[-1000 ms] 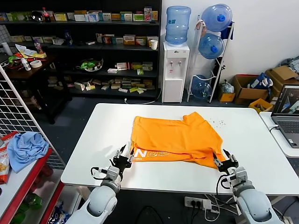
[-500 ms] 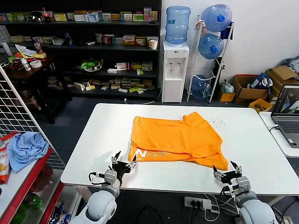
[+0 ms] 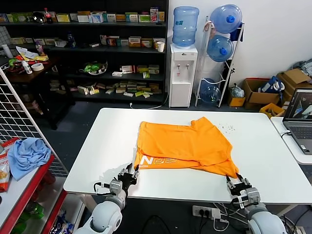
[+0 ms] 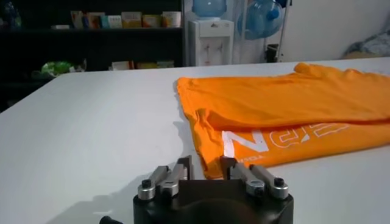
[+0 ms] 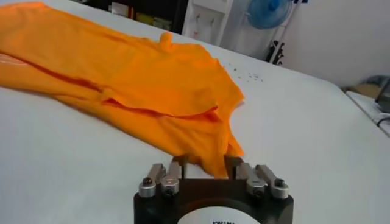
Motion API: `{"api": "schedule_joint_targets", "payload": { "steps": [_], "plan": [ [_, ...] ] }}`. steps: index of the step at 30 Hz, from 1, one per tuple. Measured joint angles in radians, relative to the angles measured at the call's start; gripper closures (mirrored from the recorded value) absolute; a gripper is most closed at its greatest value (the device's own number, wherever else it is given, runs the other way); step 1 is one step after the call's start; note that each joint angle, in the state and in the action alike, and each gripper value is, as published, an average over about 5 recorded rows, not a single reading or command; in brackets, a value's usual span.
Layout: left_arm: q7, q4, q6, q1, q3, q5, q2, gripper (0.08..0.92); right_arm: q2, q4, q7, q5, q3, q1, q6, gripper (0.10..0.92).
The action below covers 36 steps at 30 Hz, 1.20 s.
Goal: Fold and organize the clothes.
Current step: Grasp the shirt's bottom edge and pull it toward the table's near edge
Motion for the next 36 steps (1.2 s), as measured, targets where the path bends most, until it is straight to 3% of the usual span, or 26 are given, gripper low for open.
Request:
{"api": "schedule_joint_targets", "payload": {
  "steps": [7,11,32,36],
  "plan": [
    [0.001,-0.009,0.005,0.014,-0.009,-0.002,0.013,0.854,-0.011,0.012,0.006,0.002,0.01,-0.019,-0.013,0.846],
    [-0.002,-0.031,0.013,0.029,-0.017,-0.006,0.028,0.902,-0.026,0.029,0.01,0.004,0.014,-0.033,-0.022,0.901],
    [-0.054,-0.263,0.073,0.217,-0.044,-0.016,0.104,0.904,-0.107,0.213,0.048,0.019,0.035,-0.22,-0.073,0.901],
    [-0.054,-0.289,0.079,0.261,-0.047,-0.003,0.106,0.878,-0.109,0.24,0.052,0.02,0.038,-0.242,-0.078,0.863]
  ]
}}
